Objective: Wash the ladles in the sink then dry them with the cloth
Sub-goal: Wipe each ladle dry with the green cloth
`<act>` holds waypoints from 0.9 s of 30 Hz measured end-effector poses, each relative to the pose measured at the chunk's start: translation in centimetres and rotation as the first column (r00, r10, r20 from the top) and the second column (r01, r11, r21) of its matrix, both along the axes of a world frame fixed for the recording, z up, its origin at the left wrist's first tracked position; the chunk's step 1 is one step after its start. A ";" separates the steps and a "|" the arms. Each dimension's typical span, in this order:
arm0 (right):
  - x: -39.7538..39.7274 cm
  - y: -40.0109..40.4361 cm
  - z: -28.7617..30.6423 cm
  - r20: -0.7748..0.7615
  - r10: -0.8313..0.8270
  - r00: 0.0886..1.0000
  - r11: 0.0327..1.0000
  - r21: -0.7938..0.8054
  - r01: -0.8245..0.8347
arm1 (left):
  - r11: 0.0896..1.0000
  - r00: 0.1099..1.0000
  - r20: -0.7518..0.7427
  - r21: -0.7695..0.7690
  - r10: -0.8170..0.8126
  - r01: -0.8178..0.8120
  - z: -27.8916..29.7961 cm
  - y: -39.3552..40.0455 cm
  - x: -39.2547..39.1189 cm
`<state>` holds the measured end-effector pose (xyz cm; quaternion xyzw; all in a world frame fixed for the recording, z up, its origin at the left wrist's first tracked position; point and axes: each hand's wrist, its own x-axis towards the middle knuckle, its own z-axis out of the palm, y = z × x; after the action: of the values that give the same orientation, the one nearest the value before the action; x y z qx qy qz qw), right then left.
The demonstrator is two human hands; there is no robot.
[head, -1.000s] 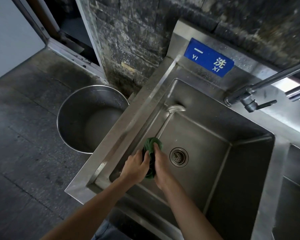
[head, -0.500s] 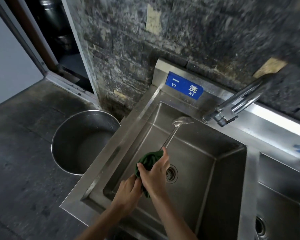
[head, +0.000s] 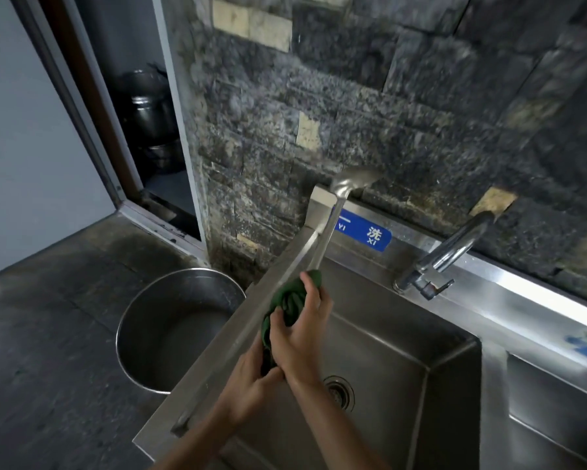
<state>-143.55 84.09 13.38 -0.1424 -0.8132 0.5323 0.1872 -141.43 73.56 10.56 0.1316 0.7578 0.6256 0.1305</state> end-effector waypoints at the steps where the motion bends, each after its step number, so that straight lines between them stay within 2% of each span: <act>1: -0.5 0.3 1.1 -0.048 0.017 0.999 1.000 0.026 -0.016 | 0.996 0.998 0.037 0.079 -0.042 0.039 0.9 0.2 -0.7; 3: -1.6 1.2 3.7 -0.133 0.039 0.990 0.995 0.091 -0.027 | 0.976 0.987 0.083 0.182 -0.137 0.120 2.9 0.7 -2.5; 6: -3.1 2.9 8.0 -0.266 0.086 0.960 0.984 0.174 -0.040 | 0.949 0.969 0.090 0.240 -0.230 0.203 6.5 2.5 -5.3; 11: -4.5 5.8 15.7 -0.452 0.159 0.878 0.948 0.318 -0.009 | 0.908 0.958 -0.108 0.307 -0.265 0.286 12.9 6.5 -7.8; 16: -4.5 7.6 22.5 -0.557 0.196 0.807 0.899 0.431 0.079 | 0.896 0.926 -0.376 0.404 -0.021 0.184 19.2 11.1 -8.6; 18: -4.4 8.2 24.4 -0.578 0.191 0.794 0.883 0.455 0.119 | 0.858 0.922 -0.384 0.491 0.059 0.149 20.7 12.6 -8.5; 21: -4.0 9.2 26.5 -0.588 0.186 0.787 0.869 0.473 0.147 | 0.783 0.951 -0.306 0.602 0.046 0.157 22.2 14.2 -8.3; 22: -4.0 9.5 26.8 -0.588 0.182 0.789 0.868 0.473 0.153 | 0.789 0.943 -0.326 0.594 0.063 0.153 22.3 14.5 -8.3; 24: -4.0 10.3 28.6 -0.600 0.147 0.786 0.862 0.467 0.196 | 0.862 0.920 -0.387 0.486 0.062 0.146 22.2 15.2 -7.9; 26: -4.2 11.3 31.4 -0.636 0.097 0.765 0.848 0.455 0.271 | 0.933 0.947 -0.322 0.346 0.019 0.099 20.5 16.3 -7.1; 27: -4.4 11.9 33.1 -0.658 0.070 0.750 0.837 0.447 0.314 | 0.960 0.977 -0.211 0.279 0.038 0.023 19.1 16.8 -6.8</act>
<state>-147.93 96.01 46.46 0.0538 -0.7993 0.2871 0.5252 -148.22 90.35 29.70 0.2126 0.6718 0.7091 0.0259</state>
